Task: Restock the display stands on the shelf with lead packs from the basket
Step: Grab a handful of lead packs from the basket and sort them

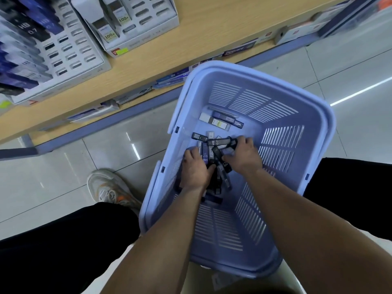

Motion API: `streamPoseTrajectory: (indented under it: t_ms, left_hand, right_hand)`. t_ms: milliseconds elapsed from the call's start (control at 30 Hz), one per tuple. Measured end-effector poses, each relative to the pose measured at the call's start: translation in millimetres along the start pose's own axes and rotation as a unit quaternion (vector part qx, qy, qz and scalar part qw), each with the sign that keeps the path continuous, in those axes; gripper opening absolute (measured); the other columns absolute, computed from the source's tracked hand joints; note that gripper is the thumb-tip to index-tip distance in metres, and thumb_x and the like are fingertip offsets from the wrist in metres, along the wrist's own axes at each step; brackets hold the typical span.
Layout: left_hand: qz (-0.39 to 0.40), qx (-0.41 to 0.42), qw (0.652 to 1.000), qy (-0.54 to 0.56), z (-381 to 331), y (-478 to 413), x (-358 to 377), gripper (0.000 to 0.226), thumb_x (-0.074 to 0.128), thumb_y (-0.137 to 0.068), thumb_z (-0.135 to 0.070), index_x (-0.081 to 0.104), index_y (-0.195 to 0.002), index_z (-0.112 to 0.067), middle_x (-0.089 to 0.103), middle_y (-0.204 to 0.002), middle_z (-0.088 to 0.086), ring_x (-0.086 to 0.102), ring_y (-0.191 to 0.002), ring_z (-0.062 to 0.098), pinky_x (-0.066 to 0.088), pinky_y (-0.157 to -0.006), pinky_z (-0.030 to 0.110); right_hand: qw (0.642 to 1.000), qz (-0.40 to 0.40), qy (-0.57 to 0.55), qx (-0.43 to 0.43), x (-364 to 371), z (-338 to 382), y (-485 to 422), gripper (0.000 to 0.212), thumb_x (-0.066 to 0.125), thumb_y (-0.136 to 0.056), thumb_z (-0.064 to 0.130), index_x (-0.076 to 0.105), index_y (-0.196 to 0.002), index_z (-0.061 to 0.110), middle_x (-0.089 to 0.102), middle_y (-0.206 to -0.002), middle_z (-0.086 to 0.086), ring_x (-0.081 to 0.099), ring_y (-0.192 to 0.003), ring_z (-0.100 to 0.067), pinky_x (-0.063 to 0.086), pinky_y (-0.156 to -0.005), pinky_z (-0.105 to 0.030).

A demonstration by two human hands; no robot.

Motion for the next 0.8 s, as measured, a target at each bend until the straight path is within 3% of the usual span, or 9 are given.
streamPoseTrajectory:
  t_ms: [167, 333, 433, 533, 633, 733, 800]
  left_hand:
    - [-0.001, -0.033, 0.999, 0.032, 1, -3, 4, 0.069, 0.075, -0.089, -0.033, 0.036, -0.14, -0.007, 0.04, -0.141, 0.017, 0.057, -0.116, 0.037, 0.052, -0.091, 0.044]
    - [0.009, -0.071, 0.984, 0.164, 6, -8, 10, 0.064, 0.079, -0.085, -0.025, 0.043, -0.137, -0.014, 0.056, -0.128, 0.011, 0.058, -0.116, 0.03, 0.05, -0.1, 0.048]
    - [0.005, -0.074, 0.977, 0.201, 6, -9, 11, 0.06, 0.078, -0.086, -0.023, 0.044, -0.135, -0.014, 0.06, -0.124, 0.009, 0.059, -0.113, 0.028, 0.05, -0.099, 0.043]
    - [0.001, -0.082, 0.964, 0.253, 10, -11, 11, 0.057, 0.081, -0.083, -0.018, 0.049, -0.129, -0.017, 0.068, -0.114, 0.004, 0.065, -0.105, 0.024, 0.053, -0.096, 0.042]
    - [0.013, -0.09, 0.953, 0.29, 14, -11, 14, 0.058, 0.082, -0.081, -0.012, 0.049, -0.129, -0.019, 0.069, -0.112, 0.0, 0.067, -0.104, 0.021, 0.053, -0.096, 0.037]
    - [0.019, -0.093, 0.948, 0.304, 15, -11, 15, 0.059, 0.081, -0.082, -0.012, 0.049, -0.131, -0.018, 0.069, -0.113, 0.0, 0.067, -0.104, 0.021, 0.054, -0.096, 0.038]
    - [0.02, -0.089, 0.952, 0.292, 13, -12, 15, 0.056, 0.079, -0.085, -0.013, 0.048, -0.132, -0.016, 0.069, -0.116, 0.002, 0.066, -0.106, 0.023, 0.053, -0.097, 0.039]
  right_hand:
    - [0.994, -0.011, -0.098, 0.05, 25, -8, 18, 0.074, 0.077, -0.081, 0.04, 0.037, -0.135, 0.008, 0.04, -0.137, -0.017, 0.043, -0.126, -0.041, 0.04, -0.105, -0.047]
    - [0.982, 0.036, -0.185, 0.016, 38, -2, 22, 0.085, 0.076, -0.084, 0.025, 0.021, -0.15, 0.021, 0.037, -0.143, -0.016, 0.057, -0.117, -0.038, 0.052, -0.095, -0.046]
    - [0.979, 0.015, -0.203, 0.002, 34, 0, 21, 0.075, 0.072, -0.085, 0.011, 0.03, -0.147, 0.018, 0.038, -0.141, -0.016, 0.059, -0.113, -0.035, 0.051, -0.097, -0.043]
    - [0.971, -0.007, -0.24, -0.004, 29, 0, 18, 0.057, 0.072, -0.081, 0.007, 0.048, -0.133, 0.014, 0.047, -0.132, -0.011, 0.06, -0.109, -0.028, 0.051, -0.098, -0.043]
    - [0.953, -0.005, -0.301, 0.018, 28, -4, 14, 0.049, 0.074, -0.078, 0.002, 0.054, -0.121, 0.016, 0.06, -0.115, -0.006, 0.064, -0.099, -0.022, 0.054, -0.086, -0.035]
    - [0.946, 0.024, -0.323, 0.017, 33, -2, 13, 0.048, 0.076, -0.08, 0.002, 0.053, -0.121, 0.013, 0.061, -0.095, 0.0, 0.064, -0.091, -0.02, 0.049, -0.076, -0.027]
    - [0.949, 0.041, -0.313, -0.008, 33, 3, 16, 0.044, 0.073, -0.084, 0.002, 0.055, -0.122, 0.013, 0.062, -0.092, 0.001, 0.063, -0.088, -0.019, 0.045, -0.069, -0.02]
Point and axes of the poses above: each hand's wrist, its own y-axis away from the middle knuckle, its own x-axis out of the palm, z = x × y, the point moved 8 cm from there along -y, towards the middle knuckle
